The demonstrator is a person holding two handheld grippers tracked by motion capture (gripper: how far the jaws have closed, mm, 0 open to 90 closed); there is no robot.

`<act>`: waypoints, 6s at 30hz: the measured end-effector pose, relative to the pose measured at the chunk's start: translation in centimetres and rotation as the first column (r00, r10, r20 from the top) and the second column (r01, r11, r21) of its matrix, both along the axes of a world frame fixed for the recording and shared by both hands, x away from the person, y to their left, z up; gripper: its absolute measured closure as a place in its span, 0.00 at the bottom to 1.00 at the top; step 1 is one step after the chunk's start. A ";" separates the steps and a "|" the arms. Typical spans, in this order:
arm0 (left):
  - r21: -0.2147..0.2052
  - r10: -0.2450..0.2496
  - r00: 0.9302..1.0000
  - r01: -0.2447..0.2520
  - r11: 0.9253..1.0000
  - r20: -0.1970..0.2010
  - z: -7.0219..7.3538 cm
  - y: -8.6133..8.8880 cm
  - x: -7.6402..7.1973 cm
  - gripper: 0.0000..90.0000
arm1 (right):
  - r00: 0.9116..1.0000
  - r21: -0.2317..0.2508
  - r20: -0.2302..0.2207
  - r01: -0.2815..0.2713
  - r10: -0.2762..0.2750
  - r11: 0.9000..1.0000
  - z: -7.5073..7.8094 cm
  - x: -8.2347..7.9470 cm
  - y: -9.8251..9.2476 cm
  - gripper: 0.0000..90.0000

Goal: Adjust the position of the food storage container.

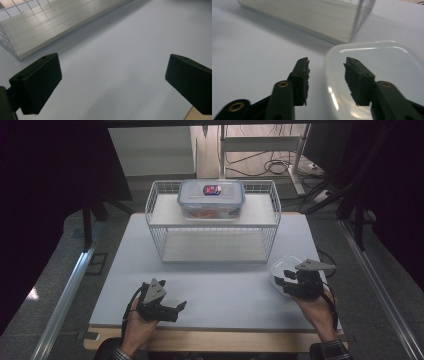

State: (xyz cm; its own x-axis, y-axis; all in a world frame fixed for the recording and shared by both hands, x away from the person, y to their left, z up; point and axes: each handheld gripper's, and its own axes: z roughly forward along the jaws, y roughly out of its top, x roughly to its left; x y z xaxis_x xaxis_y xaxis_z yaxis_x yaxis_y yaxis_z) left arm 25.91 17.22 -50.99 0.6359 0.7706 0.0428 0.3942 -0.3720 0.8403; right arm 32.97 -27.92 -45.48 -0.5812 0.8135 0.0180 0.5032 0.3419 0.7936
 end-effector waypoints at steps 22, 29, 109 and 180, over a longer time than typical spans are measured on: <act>-0.018 0.033 0.999 -0.034 0.999 -0.031 -0.2 0.4 0.4 0.01 | 0.984 -0.058 0.044 0.173 -0.170 0.983 0.3 3.6 -6.6 1.00; -0.011 0.027 0.999 -0.028 1.000 -0.035 -0.3 0.3 0.4 0.01 | 0.974 -0.071 0.031 0.227 -0.225 0.971 -0.5 4.9 -8.7 1.00; 0.009 -0.002 0.997 0.003 1.000 -0.074 -0.8 -0.1 0.6 0.01 | 0.966 -0.014 -0.206 -0.161 0.154 0.987 -3.5 2.7 4.3 0.99; -0.049 -0.097 0.989 0.092 0.995 -0.114 -1.1 1.0 0.1 0.00 | 0.960 0.030 -0.074 -0.268 0.270 0.963 -4.2 -3.3 7.1 0.08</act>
